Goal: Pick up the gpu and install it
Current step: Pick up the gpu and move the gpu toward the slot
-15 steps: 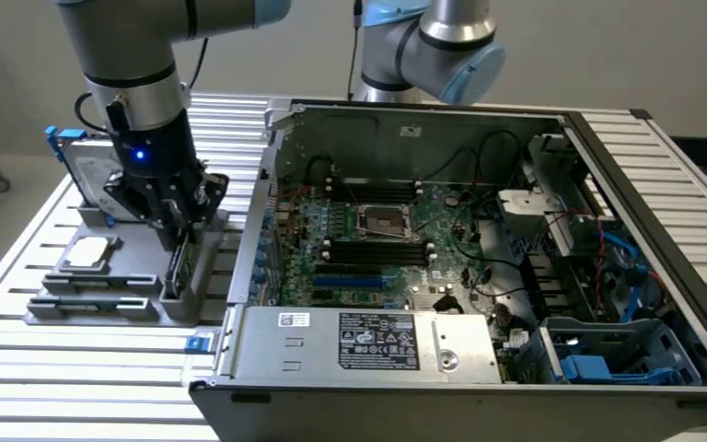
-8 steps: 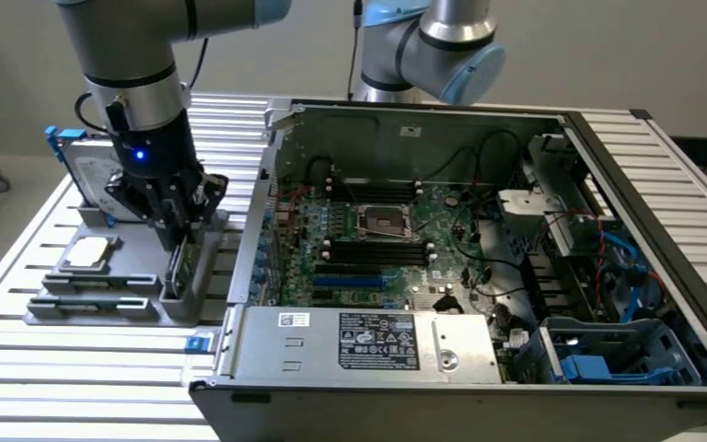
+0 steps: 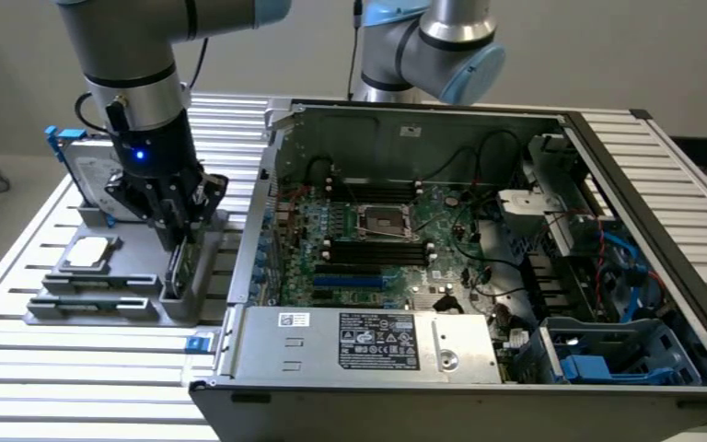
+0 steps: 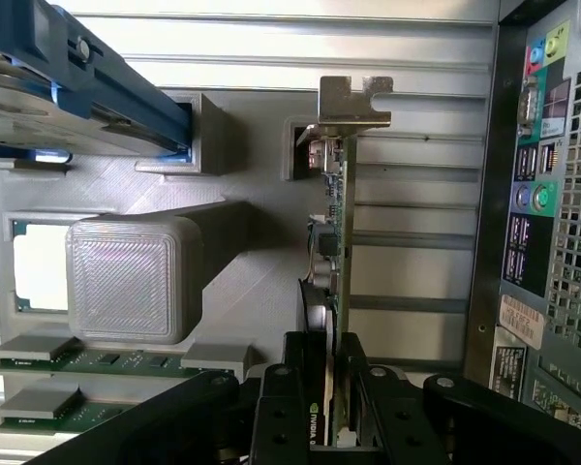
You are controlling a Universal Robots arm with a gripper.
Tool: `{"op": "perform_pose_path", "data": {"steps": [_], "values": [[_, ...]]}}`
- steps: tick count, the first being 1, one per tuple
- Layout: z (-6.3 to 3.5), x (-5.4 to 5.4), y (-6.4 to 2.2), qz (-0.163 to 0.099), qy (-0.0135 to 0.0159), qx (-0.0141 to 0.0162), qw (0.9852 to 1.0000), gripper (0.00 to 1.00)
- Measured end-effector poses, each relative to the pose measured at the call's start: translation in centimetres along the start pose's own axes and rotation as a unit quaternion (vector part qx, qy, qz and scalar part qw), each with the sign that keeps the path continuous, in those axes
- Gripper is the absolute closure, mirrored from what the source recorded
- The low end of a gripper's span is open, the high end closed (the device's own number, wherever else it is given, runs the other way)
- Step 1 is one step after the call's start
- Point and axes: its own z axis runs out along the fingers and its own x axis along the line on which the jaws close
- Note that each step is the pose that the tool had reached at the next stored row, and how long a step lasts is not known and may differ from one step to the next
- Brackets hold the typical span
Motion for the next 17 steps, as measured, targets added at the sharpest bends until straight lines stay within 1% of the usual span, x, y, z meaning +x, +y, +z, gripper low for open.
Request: {"op": "perform_pose_path", "data": {"steps": [7,10,15,17], "values": [[0.00,0.00,0.00,0.000,-0.0001,-0.0001,1.0000,0.74],[0.00,0.00,0.00,0.000,-0.0004,-0.0014,1.0000,0.74],[-0.04,0.00,0.00,0.000,-0.0011,-0.0046,1.0000,0.74],[-0.12,0.00,0.00,0.000,-0.0010,-0.0053,1.0000,0.74]]}}
